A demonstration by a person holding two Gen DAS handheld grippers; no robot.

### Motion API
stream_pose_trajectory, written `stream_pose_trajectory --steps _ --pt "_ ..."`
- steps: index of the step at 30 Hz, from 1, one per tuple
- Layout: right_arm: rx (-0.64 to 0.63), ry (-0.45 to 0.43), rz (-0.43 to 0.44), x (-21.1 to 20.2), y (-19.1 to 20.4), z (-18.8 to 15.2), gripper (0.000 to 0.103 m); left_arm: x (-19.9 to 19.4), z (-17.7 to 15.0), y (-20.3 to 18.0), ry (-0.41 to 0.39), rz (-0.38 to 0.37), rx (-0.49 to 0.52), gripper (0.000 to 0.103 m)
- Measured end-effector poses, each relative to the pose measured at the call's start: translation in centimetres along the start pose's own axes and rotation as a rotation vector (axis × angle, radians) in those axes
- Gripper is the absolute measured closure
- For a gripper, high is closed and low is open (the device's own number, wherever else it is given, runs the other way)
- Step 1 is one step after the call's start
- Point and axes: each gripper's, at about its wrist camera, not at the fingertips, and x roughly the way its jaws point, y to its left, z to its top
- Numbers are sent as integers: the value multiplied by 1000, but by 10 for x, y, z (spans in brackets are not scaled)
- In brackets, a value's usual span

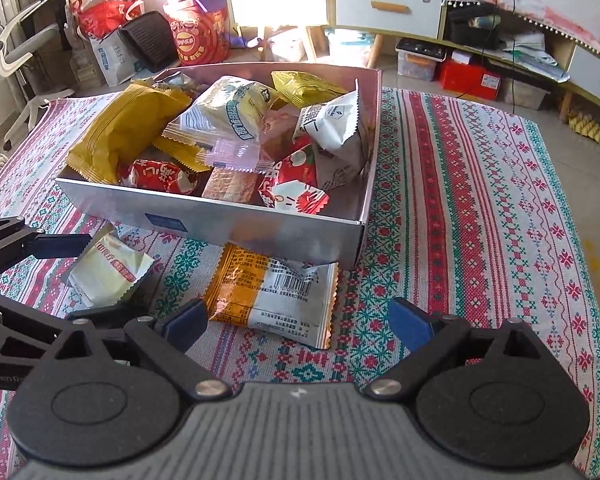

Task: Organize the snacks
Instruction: 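Grasp the white-yellow bread pack with the left gripper while the right grasps the orange-labelled pack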

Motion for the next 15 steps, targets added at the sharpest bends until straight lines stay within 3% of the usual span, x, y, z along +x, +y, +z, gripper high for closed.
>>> stream_pose_trajectory --steps 3,10,15 --pt "-14 7 3 3 6 0 7 -6 -1 5 -16 1 0 26" --pt "-35 -5 -34 7 19 0 9 -11 -4 13 -5 14 -12 29" --pt "-39 -27 -39 6 23 0 22 -14 -6 17 -1 18 -22 29"
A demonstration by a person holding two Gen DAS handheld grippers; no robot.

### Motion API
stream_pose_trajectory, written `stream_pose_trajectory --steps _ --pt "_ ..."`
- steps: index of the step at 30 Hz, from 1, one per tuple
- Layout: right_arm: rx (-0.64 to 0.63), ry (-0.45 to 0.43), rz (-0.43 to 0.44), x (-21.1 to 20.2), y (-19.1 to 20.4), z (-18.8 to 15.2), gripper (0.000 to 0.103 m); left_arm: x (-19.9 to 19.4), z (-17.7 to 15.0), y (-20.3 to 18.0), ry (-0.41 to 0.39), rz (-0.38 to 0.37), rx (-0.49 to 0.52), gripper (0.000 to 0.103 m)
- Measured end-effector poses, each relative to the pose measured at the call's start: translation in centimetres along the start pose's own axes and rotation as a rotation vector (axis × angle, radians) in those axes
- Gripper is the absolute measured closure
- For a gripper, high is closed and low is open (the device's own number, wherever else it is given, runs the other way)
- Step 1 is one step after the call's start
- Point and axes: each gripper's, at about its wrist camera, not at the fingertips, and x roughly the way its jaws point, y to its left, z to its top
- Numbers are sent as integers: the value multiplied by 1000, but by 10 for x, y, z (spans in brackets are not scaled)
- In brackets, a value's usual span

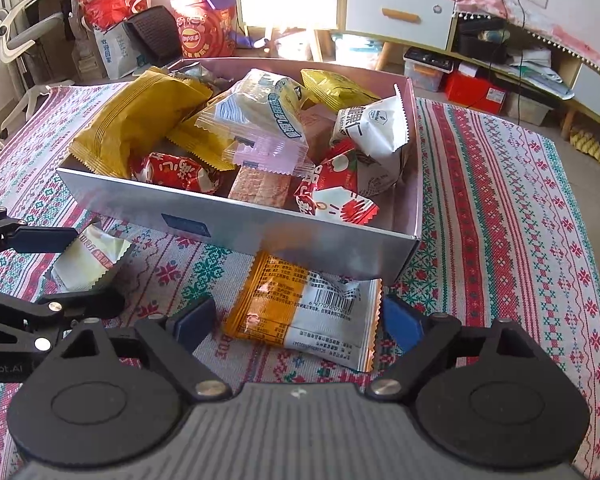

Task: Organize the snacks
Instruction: 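Grasp the white-yellow bread pack with the left gripper while the right grasps the orange-labelled pack, then carry both packs over the tray box with both grippers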

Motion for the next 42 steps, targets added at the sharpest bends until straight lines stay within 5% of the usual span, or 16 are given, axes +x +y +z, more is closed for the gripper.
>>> stream_pose_trajectory --steps 10,42 --pt "-28 -9 10 -3 6 5 48 -1 0 2 1 3 -9 29" --pt "53 29 93 -39 7 18 51 -35 6 14 -39 -24 -57 29"
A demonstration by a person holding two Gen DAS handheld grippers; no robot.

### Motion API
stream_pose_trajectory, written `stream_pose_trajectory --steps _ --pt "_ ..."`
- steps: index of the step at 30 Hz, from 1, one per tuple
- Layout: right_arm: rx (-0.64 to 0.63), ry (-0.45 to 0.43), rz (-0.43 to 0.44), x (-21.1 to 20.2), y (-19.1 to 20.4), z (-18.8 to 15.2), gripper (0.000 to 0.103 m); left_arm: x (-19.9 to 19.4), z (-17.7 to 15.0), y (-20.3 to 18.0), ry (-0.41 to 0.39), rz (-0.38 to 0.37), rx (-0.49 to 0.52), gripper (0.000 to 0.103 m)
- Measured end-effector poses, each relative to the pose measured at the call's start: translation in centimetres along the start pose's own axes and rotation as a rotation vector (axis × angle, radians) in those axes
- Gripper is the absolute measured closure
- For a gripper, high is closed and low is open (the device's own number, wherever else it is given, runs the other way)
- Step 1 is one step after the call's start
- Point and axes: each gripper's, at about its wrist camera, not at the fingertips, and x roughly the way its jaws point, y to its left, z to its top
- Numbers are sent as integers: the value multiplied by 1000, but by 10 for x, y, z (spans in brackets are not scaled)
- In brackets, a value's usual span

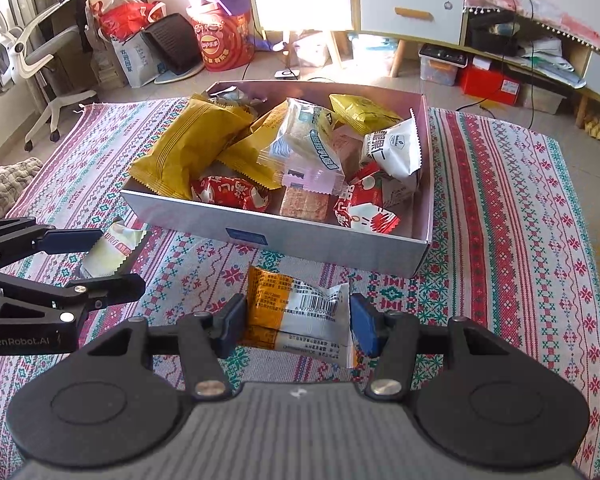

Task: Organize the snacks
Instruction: 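Carry both packs over the tray box with both grippers, then open both grippers to drop the packs in the box and withdraw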

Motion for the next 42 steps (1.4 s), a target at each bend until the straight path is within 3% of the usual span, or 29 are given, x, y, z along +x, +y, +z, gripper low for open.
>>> stream_pose_trajectory --steps 15,23,27,31,42 --pt "101 -107 26 -18 -14 24 51 -13 22 0 -78 19 -30 29" --pt "237 -204 4 -8 -45 42 51 6 50 -13 -96 38 0 29" --pt "295 -200 -16 7 -56 49 51 27 60 -19 -83 46 5 29" --pt "342 -191 15 16 -60 51 51 46 66 -26 -66 65 35 29" --pt "309 -182 35 34 -46 56 50 71 70 -28 -45 97 73 29"
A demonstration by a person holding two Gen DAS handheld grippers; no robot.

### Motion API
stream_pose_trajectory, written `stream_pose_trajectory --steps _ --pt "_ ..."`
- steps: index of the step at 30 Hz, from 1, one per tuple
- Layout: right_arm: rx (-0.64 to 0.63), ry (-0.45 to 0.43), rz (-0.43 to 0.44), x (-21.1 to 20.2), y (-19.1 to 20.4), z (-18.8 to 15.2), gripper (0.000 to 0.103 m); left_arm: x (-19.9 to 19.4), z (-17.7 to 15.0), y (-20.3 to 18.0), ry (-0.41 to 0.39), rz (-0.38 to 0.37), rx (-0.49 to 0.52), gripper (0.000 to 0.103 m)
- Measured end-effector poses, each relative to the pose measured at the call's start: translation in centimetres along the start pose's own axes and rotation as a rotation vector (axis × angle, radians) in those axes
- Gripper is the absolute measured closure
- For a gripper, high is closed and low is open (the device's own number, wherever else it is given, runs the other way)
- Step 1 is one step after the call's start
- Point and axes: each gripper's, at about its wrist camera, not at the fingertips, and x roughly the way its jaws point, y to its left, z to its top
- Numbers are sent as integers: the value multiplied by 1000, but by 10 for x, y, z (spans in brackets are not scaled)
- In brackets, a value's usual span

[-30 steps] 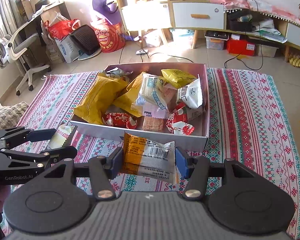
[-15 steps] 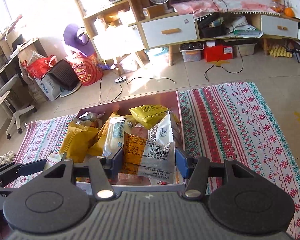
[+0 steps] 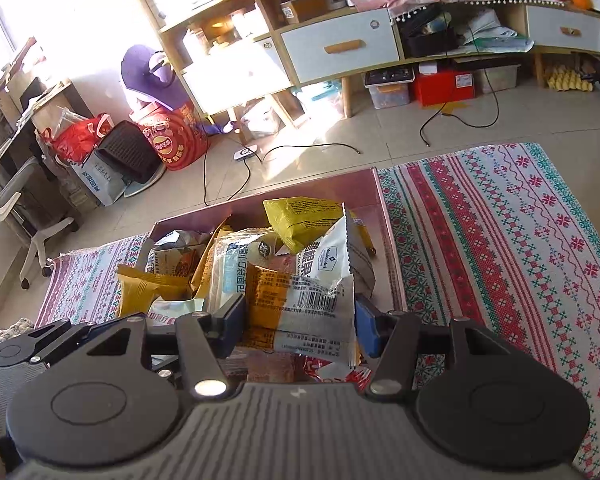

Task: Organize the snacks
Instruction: 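Open both grippers to drop the packs in the box and withdraw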

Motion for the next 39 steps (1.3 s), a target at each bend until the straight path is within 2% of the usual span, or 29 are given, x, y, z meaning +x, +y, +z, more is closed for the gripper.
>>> stream_pose_trajectory --steps 1,3,5,7,13,27,39 --pt "-3 -2 3 0 0 0 48 0 0 0 -1 -4 1 28" --pt "-6 -6 6 -2 0 0 39 0 -1 0 -8 -10 6 26" --pt "-9 -14 3 -5 -1 1 37 -2 -1 -1 -13 -17 18 22" --pt "-13 -16 -2 -6 0 3 34 -5 -1 -2 -25 -10 27 13" --pt "-11 -34 1 -15 -1 5 26 -12 0 -1 -34 -8 29 6" --pt "2 -31 -18 -30 -7 3 23 -30 -5 6 -28 -13 5 5" --pt "-113 11 -87 -58 13 -15 10 -78 -28 19 11 28 -88 0"
